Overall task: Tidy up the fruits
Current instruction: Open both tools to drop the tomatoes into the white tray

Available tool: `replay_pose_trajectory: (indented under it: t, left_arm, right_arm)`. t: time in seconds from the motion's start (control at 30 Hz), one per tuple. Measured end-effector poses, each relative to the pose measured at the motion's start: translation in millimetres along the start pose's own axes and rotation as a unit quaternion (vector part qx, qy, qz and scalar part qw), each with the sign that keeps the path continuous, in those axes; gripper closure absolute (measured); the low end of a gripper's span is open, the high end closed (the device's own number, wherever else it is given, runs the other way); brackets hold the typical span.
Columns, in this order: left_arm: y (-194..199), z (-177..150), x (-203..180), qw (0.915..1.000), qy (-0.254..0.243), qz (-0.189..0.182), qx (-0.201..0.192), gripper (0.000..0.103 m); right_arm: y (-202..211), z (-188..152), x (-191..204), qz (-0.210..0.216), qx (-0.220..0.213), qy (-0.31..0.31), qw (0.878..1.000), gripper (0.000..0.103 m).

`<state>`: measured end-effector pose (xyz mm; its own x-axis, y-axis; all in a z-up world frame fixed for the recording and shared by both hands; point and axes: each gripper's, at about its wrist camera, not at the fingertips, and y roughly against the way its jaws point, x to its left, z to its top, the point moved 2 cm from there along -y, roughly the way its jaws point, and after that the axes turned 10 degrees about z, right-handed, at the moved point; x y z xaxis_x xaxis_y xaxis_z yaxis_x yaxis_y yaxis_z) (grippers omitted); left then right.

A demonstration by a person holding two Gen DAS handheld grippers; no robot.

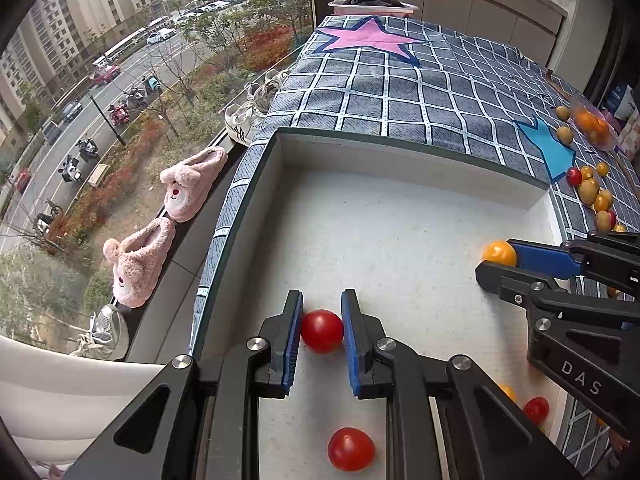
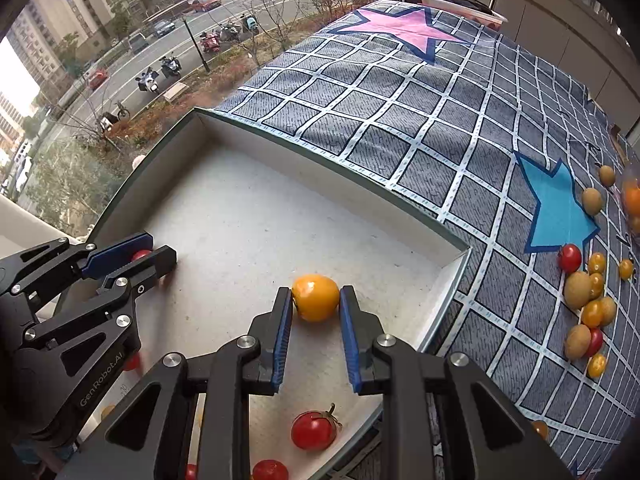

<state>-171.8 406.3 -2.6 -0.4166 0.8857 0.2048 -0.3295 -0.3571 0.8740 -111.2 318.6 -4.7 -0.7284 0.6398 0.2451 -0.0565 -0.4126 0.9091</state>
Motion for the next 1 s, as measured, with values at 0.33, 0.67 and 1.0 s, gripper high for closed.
replay_pose_trajectory:
  t: [0.33, 0.67, 1.0]
  left_arm:
    - [1, 0, 2, 1.0, 0.002, 0.003, 0.007, 0.081]
    - [29, -4, 5, 0.999, 0.011, 0.002, -0.043, 0.015]
    - [74, -20, 12, 0.9965, 0.023, -0.019, -0.078, 0.015]
  right_arm:
    - [18, -4, 8, -0.004, -0.01, 0.014, 1.0, 0.047]
    - [65, -23, -4, 0.011, -0.047, -0.019, 0.999, 0.024]
    - [92, -62, -42, 0.004, -0.048, -0.08, 0.996, 0.021]
